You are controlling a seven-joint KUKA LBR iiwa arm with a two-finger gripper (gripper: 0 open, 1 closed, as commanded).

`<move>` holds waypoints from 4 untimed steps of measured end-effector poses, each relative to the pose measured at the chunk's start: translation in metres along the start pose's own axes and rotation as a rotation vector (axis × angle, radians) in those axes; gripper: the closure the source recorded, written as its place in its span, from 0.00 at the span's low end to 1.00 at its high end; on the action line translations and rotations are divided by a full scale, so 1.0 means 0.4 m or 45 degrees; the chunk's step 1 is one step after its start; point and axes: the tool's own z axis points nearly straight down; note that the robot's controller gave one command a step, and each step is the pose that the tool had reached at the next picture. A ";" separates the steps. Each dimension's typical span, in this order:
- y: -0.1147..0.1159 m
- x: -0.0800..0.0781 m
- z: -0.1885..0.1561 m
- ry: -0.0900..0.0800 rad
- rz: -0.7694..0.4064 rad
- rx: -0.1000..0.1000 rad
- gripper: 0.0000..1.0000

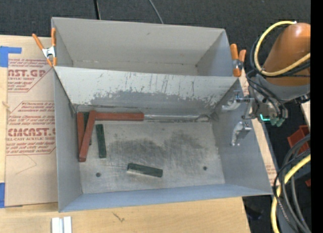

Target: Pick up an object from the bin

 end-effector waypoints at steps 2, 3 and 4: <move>0.058 0.060 0.104 -0.015 0.086 0.001 0.00; 0.121 0.058 0.209 -0.009 -0.005 0.001 0.00; 0.154 0.102 0.266 -0.007 -0.280 0.001 0.00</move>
Offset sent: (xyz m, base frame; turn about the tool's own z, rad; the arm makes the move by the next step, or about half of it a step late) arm -0.0673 0.0603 -0.1171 0.1713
